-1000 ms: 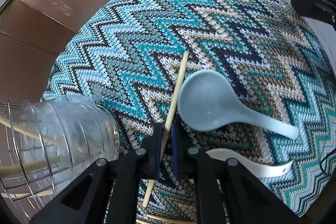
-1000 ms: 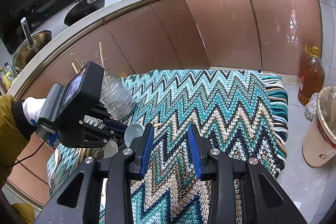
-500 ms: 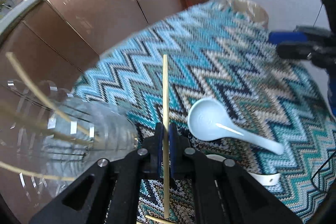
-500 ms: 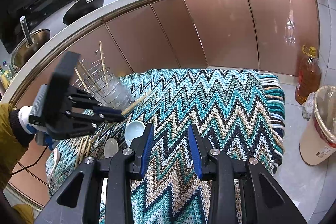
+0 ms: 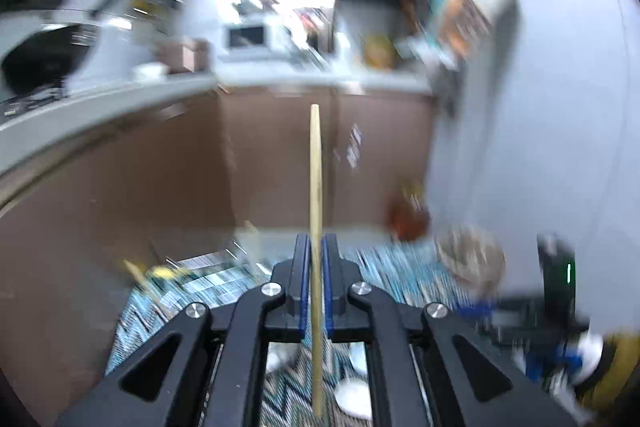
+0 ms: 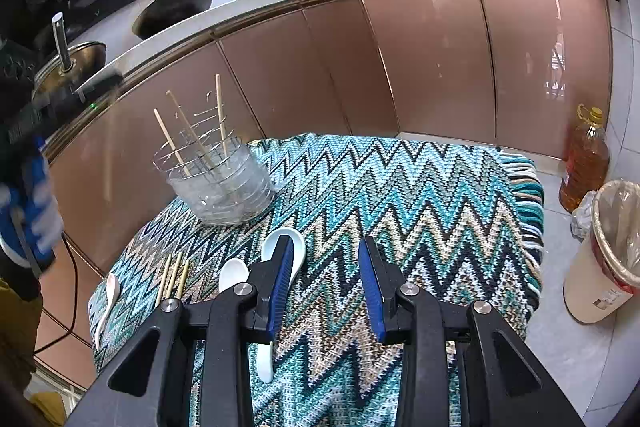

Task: Organize utensils
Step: 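Close the left tool on the bamboo chopstick and lift it over the holder, then drop the chopstick into the holder and open the left tool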

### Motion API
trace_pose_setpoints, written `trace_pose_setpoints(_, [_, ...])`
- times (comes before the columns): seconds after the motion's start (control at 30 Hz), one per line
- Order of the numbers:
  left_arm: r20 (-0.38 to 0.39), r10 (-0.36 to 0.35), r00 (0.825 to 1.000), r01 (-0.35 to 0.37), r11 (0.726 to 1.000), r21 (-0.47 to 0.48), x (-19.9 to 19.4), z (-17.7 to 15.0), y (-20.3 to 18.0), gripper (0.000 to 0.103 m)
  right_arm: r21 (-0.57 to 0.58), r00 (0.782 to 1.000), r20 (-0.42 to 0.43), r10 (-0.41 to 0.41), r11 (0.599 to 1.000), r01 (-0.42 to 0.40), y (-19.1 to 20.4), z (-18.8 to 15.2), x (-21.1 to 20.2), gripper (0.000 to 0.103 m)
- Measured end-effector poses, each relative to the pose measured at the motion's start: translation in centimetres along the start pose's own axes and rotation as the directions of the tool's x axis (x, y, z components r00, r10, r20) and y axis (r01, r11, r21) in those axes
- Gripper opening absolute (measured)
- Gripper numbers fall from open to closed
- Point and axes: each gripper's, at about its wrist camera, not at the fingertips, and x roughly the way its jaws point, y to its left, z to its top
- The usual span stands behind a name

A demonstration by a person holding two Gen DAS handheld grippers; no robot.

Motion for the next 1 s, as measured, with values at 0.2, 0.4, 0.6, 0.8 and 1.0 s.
trace_pose_setpoints(0.2, [0.145,0.193,0.970,-0.172,0.974,-0.144,0.6,0.9,3.4,0.005,-0.011,1.000,-0.010,0.005,1.000,-0.005,0.1,0.1,0.9,0.034])
trace_pose_setpoints(0.4, [0.205,0.367,0.908,-0.340,0.928,-0.155,3.7,-1.1,3.7,0.005,-0.006,1.000,-0.015,-0.003,1.000,0.003,-0.5,0.2,1.6,0.034])
trace_pose_setpoints(0.6, [0.222,0.474,0.852,-0.457,0.880,-0.125,6.5,-4.3,3.0,0.005,0.012,1.000,-0.021,-0.005,1.000,0.005,-1.3,0.0,2.4,0.034])
trace_pose_setpoints(0.8, [0.238,0.560,0.793,-0.552,0.827,-0.107,8.3,-7.8,2.5,0.006,0.019,1.000,-0.022,-0.008,1.000,0.009,-1.5,-0.2,2.5,0.034])
trace_pose_setpoints(1.0, [0.206,0.547,0.812,-0.541,0.836,-0.089,8.0,-8.8,1.7,0.014,0.003,1.000,-0.006,-0.006,1.000,0.006,-0.5,0.2,1.3,0.034])
